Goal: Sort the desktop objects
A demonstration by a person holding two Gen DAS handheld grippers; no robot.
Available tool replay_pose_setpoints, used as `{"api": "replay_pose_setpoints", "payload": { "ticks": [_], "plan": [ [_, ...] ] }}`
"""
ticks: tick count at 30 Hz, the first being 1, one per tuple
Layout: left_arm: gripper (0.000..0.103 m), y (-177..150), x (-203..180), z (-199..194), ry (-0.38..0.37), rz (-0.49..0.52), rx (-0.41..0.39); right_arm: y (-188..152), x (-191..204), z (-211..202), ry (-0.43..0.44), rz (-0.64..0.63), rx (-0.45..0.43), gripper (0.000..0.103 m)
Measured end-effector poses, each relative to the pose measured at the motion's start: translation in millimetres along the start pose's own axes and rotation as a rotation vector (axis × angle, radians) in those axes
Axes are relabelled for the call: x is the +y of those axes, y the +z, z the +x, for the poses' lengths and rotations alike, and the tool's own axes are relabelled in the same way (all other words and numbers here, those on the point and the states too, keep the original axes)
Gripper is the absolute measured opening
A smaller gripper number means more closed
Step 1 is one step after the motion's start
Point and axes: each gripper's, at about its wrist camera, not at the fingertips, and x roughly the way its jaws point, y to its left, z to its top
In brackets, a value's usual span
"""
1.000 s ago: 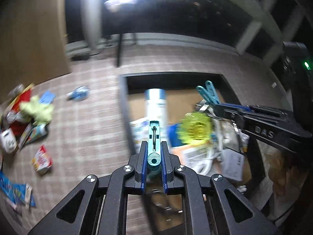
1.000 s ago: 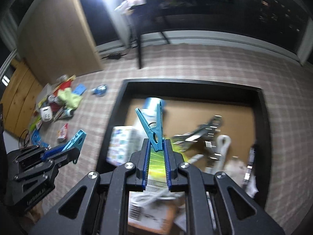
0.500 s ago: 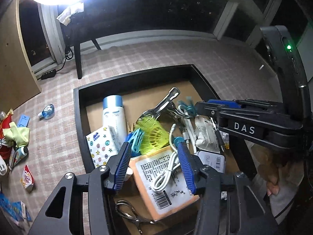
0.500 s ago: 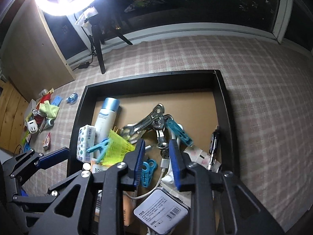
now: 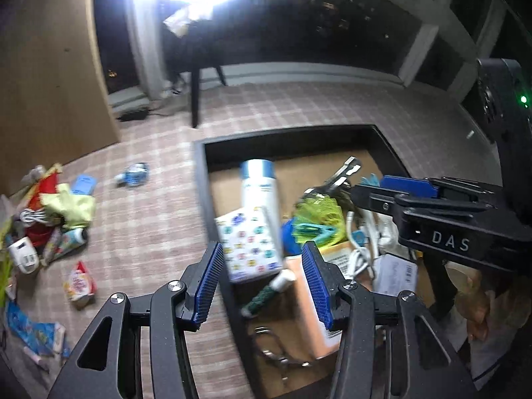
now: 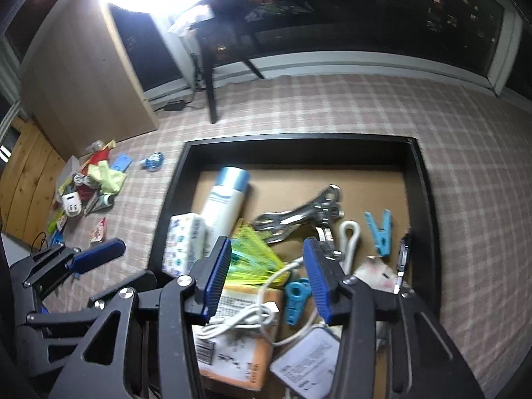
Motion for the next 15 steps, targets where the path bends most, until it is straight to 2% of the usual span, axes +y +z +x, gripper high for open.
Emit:
{"api": "replay_pose_setpoints", "payload": {
  "ticks": [8,15],
  "plan": [
    [0.047,-10,29,-21,0.062,-0.026,-0.035,2,41,-3,0.04,-0.072,-0.012,0.046],
    [0.047,-19,51,-28,0.084,-0.068,-0.041,3,72,1,0.074,-0.121,-0.007,0.046]
  ]
}}
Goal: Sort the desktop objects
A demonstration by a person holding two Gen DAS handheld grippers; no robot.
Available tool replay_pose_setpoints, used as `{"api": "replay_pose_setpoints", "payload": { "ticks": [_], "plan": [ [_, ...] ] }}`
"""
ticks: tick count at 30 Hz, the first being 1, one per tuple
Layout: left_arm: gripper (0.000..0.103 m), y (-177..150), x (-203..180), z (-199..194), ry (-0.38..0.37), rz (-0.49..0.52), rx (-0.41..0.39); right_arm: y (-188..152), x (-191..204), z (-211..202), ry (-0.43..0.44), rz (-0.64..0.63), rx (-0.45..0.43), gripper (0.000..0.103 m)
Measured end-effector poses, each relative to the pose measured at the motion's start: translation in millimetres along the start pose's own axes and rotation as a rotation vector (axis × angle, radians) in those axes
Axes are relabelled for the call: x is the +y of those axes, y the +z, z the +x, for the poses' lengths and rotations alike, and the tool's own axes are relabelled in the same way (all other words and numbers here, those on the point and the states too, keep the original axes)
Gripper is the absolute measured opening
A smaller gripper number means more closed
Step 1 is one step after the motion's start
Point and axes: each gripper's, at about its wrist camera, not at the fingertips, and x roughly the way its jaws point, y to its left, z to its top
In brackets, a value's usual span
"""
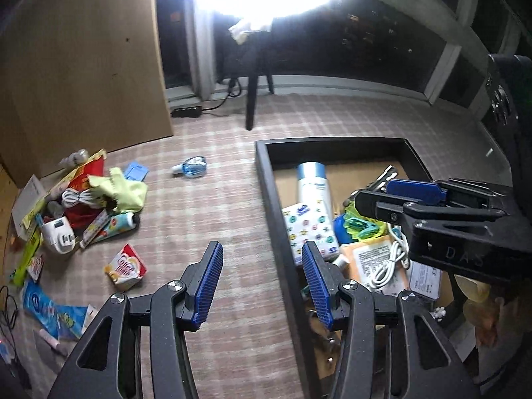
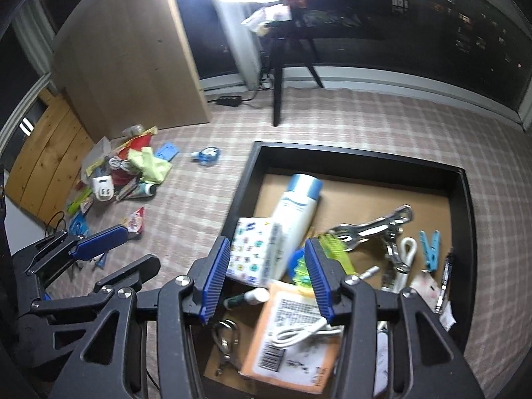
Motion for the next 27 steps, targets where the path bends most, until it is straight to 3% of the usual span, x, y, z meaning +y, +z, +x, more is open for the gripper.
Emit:
{"api": "replay_pose_setpoints", "payload": {
  "ticks": [8,13,18,27],
  "plan": [
    [0.048,-6,20,-8,0.018,-0.032,-0.014,1,33,6,0.012,-0.056,0.009,0.047],
    [0.054,-16,49,-11,0.038,-0.088,-0.007,-6,55,13,0.017,-0.064,0.019,0.047],
    [0.061,-36,86,-14,0.086,-0.15,0.013,-20,91,24,0.036,-0.076,0.029,0.047],
    [0.062,-78,145,-24,0.18,-0.253,0.069,-43,142,37,0.089,-0.085,0.05,0.047]
  ]
}}
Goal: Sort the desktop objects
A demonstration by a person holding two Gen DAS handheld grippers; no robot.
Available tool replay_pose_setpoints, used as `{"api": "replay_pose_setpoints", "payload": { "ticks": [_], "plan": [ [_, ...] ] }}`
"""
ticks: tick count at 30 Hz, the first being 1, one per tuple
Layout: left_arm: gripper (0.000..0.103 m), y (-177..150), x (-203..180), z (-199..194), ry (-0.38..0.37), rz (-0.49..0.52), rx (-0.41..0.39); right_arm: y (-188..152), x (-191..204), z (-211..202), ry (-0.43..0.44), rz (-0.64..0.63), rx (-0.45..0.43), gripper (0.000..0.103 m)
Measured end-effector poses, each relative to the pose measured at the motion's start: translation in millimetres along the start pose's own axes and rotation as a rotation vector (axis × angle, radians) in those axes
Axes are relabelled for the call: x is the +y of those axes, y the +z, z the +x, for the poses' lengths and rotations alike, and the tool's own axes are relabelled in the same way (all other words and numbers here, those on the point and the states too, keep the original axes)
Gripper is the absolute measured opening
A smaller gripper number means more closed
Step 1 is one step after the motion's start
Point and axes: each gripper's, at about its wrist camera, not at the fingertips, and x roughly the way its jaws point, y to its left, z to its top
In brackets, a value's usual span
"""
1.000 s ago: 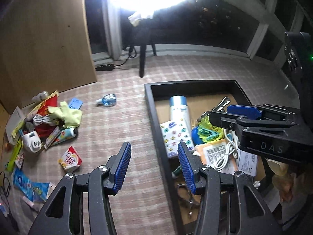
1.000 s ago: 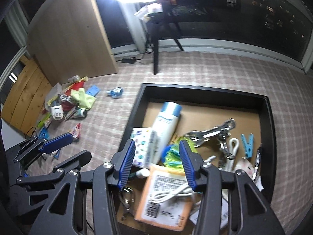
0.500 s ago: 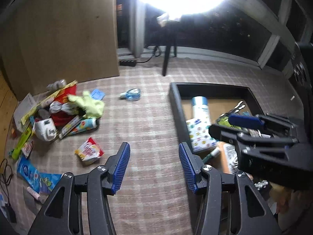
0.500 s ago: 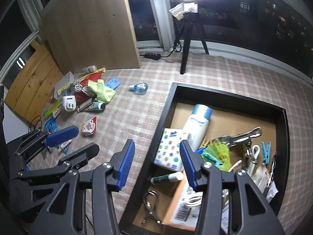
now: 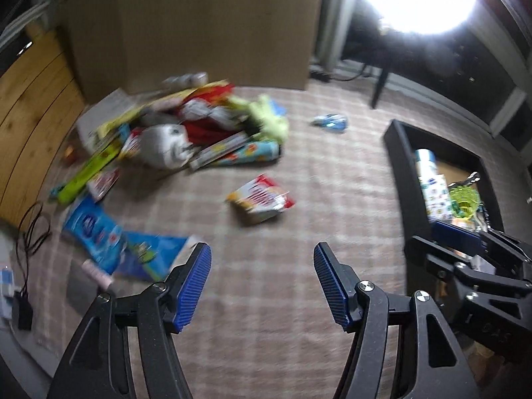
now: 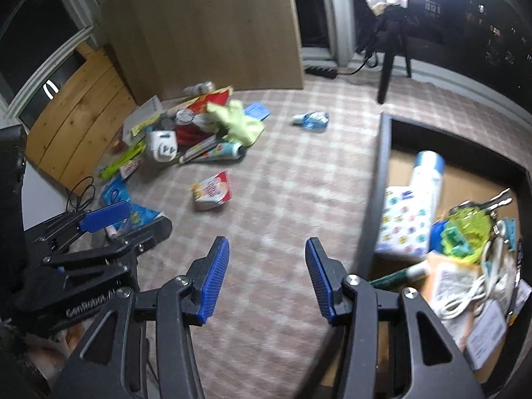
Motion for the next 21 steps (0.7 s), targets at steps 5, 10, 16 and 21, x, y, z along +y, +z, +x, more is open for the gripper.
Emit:
{"api": "replay_pose_setpoints", "payload": {
  "ticks": [5,10,16,21],
  "plan": [
    [0.063,-12,20,-7,0.032,-0.019,-0.002,-6,16,-2,-0.022,-0.026,-0.005,0.047],
    [0.063,-21,35,-16,0.051,-0.028,-0.006,-12,25,-7,-0.036,-0.026,-0.015,0.047],
    [0.064,-31,49,-25,0.033,-0.037,-0.005,-24,46,-12,-0.078,-0.049,-0.033,0.047],
    [0.087,-36,53,-31,0.041,-0.006,-0.001,-32,66,-16,-0.103,-0.074,-0.055,0.047]
  ]
}}
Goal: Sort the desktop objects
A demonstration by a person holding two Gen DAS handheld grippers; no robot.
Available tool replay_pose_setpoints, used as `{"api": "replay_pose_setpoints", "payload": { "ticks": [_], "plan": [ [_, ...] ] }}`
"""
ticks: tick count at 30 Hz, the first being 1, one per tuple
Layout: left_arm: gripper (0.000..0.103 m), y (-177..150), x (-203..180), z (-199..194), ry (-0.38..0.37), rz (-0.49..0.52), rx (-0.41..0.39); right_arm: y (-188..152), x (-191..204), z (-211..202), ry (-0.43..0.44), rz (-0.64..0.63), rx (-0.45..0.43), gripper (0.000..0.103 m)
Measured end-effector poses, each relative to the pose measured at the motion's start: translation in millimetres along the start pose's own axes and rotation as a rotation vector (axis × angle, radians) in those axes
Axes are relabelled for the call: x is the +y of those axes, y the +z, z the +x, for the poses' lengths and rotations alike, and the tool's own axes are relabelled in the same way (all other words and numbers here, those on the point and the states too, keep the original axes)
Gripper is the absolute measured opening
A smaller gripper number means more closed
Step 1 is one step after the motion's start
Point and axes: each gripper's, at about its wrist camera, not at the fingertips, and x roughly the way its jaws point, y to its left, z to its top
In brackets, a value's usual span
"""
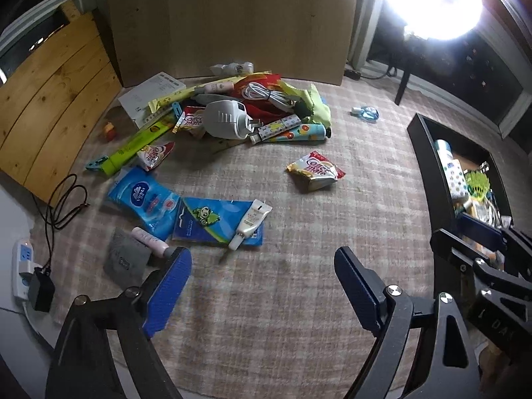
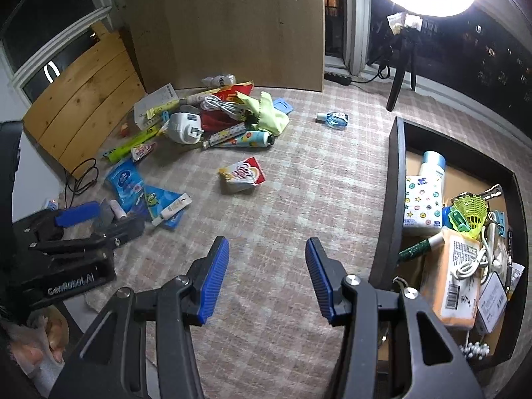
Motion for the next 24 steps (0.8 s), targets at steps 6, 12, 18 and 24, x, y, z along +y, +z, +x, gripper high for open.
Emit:
{"api": "replay_pose_setpoints", "payload": {
  "ticks": [6,12,18,24],
  "plan": [
    [0.088,-4,9,-8,-0.014,0.004,-0.004,-7,18,-2,-0.015,-0.015,-0.012,0.047],
    [0.088,-6,19,-11,-0.016,-0.029,0.004,-8,27,-6,-0.02,-0.012,-0.025,0.047],
    [0.09,-8,24,-14,0.001,-0.032,-0.004,-7,28,-10,-0.027,-0.006,-0.033,0.047],
    [0.101,-9,25,-16,-0.007,-0.028,-0.009,-8,31,-11,-0.028,-0.001,-0.036,0.047]
  ]
}}
